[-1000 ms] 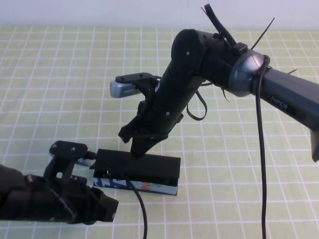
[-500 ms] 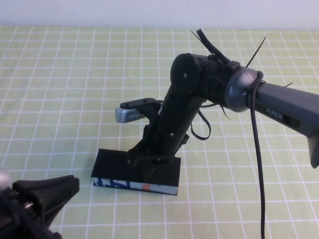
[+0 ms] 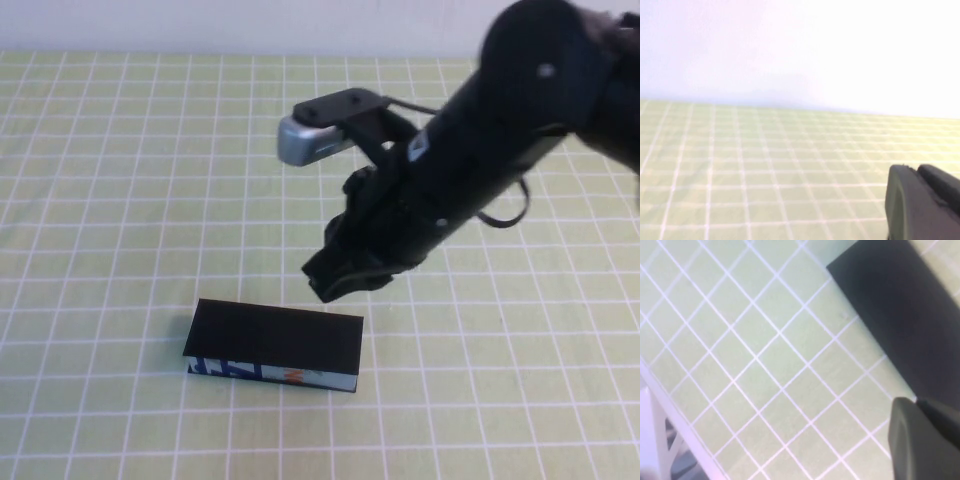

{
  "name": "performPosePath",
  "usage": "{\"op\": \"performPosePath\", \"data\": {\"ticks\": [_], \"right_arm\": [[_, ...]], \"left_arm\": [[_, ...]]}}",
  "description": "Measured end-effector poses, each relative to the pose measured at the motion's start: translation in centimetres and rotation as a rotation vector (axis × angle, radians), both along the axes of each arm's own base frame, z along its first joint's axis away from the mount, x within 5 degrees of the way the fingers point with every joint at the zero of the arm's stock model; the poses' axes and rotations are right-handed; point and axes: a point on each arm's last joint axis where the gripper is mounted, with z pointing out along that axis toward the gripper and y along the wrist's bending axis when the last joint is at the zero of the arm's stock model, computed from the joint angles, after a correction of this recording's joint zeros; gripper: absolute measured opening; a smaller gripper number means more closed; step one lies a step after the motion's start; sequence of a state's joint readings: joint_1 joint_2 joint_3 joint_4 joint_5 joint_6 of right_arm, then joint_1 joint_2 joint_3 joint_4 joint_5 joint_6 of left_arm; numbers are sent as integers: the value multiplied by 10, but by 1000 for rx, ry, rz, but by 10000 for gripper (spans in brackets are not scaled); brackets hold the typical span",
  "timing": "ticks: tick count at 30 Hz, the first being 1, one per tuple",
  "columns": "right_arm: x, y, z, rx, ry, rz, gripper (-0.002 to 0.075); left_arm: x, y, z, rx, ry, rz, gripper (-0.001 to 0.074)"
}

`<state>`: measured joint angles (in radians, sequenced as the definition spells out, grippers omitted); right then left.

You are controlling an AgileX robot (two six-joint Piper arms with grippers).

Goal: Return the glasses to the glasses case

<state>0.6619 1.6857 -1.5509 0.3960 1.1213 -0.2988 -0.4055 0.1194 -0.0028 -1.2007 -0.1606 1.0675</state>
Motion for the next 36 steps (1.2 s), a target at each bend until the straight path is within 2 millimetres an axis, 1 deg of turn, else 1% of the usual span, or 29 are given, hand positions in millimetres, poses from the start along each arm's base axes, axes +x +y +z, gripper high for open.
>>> {"op": "performPosePath", "data": {"ticks": [1,4,8,11,13,16,21,24,28,32,36], "right_arm": [[-9,-9,9,17,-35,-18,-11],[-37,-35,26,71,-125,-67,-11],[-74,-67,36,152,-219,-131,-11],[-105,-94,40,229,-310,-174,-11],[-124,-112,35,286,-375,-213,-11],[-146,-135,17,368,-461,-286,-11],[-173,-167,-10,522,-629,-403,-11],[-182,-176,-28,555,-624,-435,-11],[-187,-175,-41,517,-546,-412,-11],[-189,-175,-48,473,-525,-386,-11],[-189,-175,-49,457,-534,-376,-11]], "left_arm": [[0,2,-5,-4,5,17,-2],[0,2,-8,-20,19,24,-2],[0,2,-9,-27,24,24,-2],[0,2,-9,-28,25,24,-2],[0,2,-9,-28,25,24,-2],[0,2,-9,-28,25,24,-2],[0,2,-9,-28,25,24,-2],[0,2,-9,-28,25,24,-2],[0,2,-9,-27,25,23,-2],[0,2,-9,-27,25,23,-2],[0,2,-9,-27,25,23,-2]]}}
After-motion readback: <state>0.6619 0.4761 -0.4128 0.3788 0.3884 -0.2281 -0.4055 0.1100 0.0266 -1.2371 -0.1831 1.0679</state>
